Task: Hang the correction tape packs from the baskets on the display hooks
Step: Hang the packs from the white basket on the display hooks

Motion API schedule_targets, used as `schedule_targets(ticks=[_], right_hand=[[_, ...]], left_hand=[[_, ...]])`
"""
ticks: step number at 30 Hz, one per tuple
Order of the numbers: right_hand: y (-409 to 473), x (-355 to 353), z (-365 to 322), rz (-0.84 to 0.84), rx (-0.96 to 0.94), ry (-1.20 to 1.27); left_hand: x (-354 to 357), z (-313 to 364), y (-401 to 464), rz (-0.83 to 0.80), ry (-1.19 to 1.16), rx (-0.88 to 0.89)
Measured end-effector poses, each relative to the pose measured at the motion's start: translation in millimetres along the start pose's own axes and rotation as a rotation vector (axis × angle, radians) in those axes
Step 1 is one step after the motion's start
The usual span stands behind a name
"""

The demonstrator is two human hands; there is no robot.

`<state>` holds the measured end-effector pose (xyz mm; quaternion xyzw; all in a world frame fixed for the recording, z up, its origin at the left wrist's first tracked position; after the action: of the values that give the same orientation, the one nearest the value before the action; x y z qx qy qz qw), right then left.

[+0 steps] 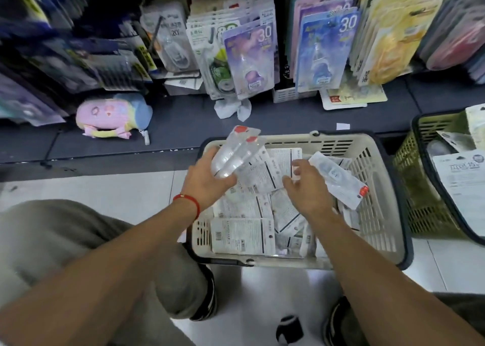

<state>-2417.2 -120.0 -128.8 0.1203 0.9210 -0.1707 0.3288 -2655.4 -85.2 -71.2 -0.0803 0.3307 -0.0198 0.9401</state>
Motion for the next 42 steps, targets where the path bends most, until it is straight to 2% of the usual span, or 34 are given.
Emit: schedule_targets(ticks=[3, 5, 10, 17, 22, 27, 28, 30, 31, 32, 34, 35, 36, 39, 42], right_hand=[[14.5, 26.8, 7.4, -0.029, -0.035, -0.056], [17.4, 37.4, 9.4, -0.049, -0.039, -0.040], [9.6, 26.8, 3.6, -0.182, -0.008, 0.184], [13.2, 3.5, -40.0, -0.107, 0.193, 0.689], [-3.7, -7.2, -59.2, -0.098, 0.275, 0.735], [-15.7, -27.0, -60.0, -0.207, 0.366, 1.015], [-16.6, -29.7, -58.6, -0.251, 0.366, 1.043], [-17.1, -32.5, -55.1, -0.335, 0.368, 1.106], [-14.1, -32.5, -48.7, -0.319, 0.379, 1.079], [-8.0, -34.2, -37.3, -0.239, 0.364, 0.927], [10.2, -44.6, -3.7, 0.008, 0.253, 0.239], [17.2, -49.2, 11.8, 0.075, 0.183, -0.109], [22.5, -49.9, 26.6, 0.073, 0.143, -0.340], [31.4, -42.4, 58.4, -0.033, 0.135, -0.545], [35.6, -36.4, 62.1, -0.030, 0.135, -0.530]], left_hand=[[-15.5, 0.2, 20.0, -0.037, -0.119, -0.123], [-15.3, 1.2, 25.8, -0.064, -0.097, -0.151], [-13.9, 4.6, 33.7, -0.018, 0.045, -0.065], [29.5, 16.0, 3.1, -0.016, -0.106, 0.019], [32.2, 23.3, -11.6, -0.234, -0.286, -0.101], [32.5, 32.4, -17.9, -0.380, -0.400, -0.013], [35.9, 32.7, -21.0, -0.370, -0.371, 0.011], [42.9, 25.6, -20.3, -0.233, -0.319, 0.011], [46.0, 21.2, -18.5, -0.166, -0.339, -0.032], [49.2, 17.3, -18.5, -0.135, -0.392, -0.098], [57.4, 9.8, -18.9, -0.154, -0.526, -0.223], [61.2, 6.4, -18.8, -0.185, -0.577, -0.265], [64.9, 4.2, -18.7, -0.230, -0.613, -0.292], [72.4, 1.0, -15.0, -0.344, -0.690, -0.355], [71.2, 2.0, -4.7, -0.357, -0.737, -0.411]])
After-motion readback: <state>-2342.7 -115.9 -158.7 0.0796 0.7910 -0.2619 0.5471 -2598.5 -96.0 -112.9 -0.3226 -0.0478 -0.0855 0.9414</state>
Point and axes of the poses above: each hand's wrist, its own y-axis towards the middle knuckle, its own x-axis out of the palm, z = x × y, the point moved 4 cm from there along y, towards the middle knuckle, and after that the axes turned 5 degrees about z, right-handed, at the moved point
